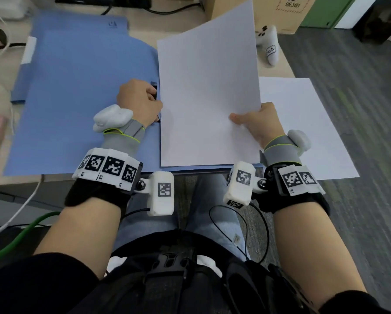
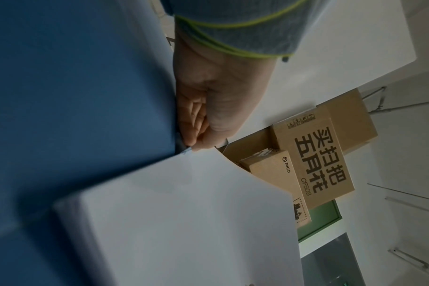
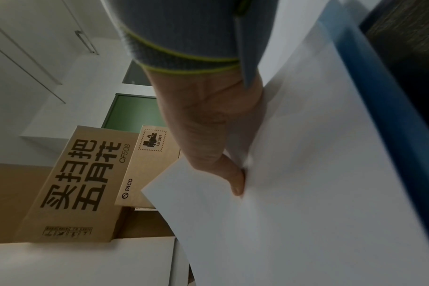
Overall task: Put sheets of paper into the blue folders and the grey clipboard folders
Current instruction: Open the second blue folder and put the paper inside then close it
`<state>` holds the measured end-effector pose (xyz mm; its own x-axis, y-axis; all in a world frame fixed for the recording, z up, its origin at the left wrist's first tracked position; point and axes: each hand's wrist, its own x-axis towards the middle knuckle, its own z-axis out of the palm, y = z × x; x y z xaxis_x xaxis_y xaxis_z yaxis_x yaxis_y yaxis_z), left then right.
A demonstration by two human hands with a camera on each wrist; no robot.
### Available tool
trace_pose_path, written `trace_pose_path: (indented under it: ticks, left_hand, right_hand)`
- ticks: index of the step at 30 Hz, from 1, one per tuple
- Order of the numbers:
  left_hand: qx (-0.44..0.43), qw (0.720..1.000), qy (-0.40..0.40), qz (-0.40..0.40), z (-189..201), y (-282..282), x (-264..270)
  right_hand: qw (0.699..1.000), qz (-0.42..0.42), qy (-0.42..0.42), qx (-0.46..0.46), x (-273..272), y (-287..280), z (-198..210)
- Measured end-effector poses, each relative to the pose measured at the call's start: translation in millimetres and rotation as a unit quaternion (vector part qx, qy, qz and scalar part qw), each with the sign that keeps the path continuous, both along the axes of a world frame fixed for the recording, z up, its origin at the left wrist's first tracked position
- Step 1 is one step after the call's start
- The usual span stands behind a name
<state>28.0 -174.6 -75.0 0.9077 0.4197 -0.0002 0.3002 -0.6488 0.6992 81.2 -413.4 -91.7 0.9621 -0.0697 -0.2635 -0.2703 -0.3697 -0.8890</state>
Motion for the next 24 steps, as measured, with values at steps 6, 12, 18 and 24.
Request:
trace_pose_path:
  ticks: [6,12,18,24]
  left_hand:
    - [-0.073,0.997,-0.033,-0.01,-8,5,-2]
    - [-0.117,0.991,-0.044,-0.041,-12,6,-8]
    - [-0.109,0.991,-0.053,-0.054,-19,7,-13]
    - [0.001,0.993,-0.006,-0.117,-13,3,-18]
  right_hand:
    - [1.0,0.008,-0.005,-0.03,1,1,-5]
    - [0.998,0.013,-0.01,-0.057,0,1,-5]
    - [0.997,0.019,-0.017,-0.071,-1,0,-7]
    - [0.991,0.012,-0.027,-0.129,-1,4,-5]
